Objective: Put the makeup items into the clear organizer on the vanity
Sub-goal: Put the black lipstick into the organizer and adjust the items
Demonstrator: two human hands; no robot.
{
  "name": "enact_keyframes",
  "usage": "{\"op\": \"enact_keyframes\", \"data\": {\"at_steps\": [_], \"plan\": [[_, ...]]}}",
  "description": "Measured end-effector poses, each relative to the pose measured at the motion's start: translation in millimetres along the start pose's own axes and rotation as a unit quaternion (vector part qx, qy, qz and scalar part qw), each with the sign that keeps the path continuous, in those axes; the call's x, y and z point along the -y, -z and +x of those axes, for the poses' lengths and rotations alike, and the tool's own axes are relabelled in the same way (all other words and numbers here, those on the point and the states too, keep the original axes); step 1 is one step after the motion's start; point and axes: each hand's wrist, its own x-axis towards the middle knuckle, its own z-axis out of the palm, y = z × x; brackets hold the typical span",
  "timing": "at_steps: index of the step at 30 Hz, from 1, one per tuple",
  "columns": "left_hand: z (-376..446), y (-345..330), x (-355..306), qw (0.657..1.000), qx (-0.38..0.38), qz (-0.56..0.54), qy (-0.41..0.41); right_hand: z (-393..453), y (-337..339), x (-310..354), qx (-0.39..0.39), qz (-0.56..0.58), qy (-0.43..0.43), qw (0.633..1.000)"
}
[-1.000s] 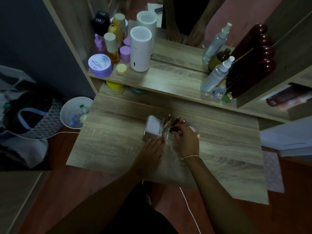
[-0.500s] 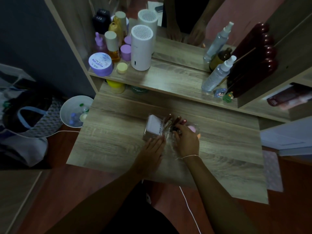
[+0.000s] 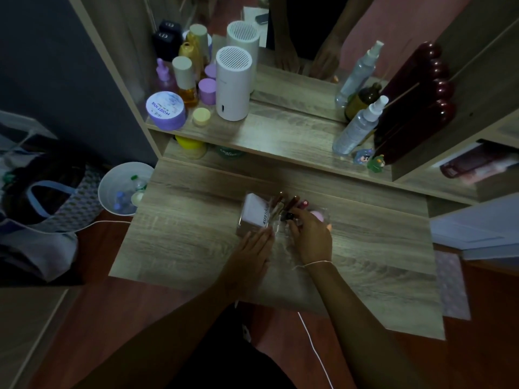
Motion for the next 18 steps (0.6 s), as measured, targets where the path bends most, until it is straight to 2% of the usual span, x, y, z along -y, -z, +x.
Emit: {"op": "enact_keyframes", "data": {"at_steps": [7,11,14,18], "plan": [[-13.1,3.1,2.6,0.998,-0.039,-0.034,-0.031,-36.4,-6.2,-20.9,-0.066,0.012,0.037,0.997],[-33.6,4.0,10.6,0.996,-0.077,-0.03,0.026,-68.6,-19.3,-51.3,-0.085,-0.019,0.049,0.995],[-39.0,9.5,15.7,0.993,-0.075,-0.023,0.093,-78.9,-32.1,-73.7,-0.062,-0.049,0.031,0.996],[-35.6,12.2,23.0,0.988,-0.023,0.004,0.151,-79.6,-41.0,-82.4,0.018,-0.093,-0.042,0.995]]}}
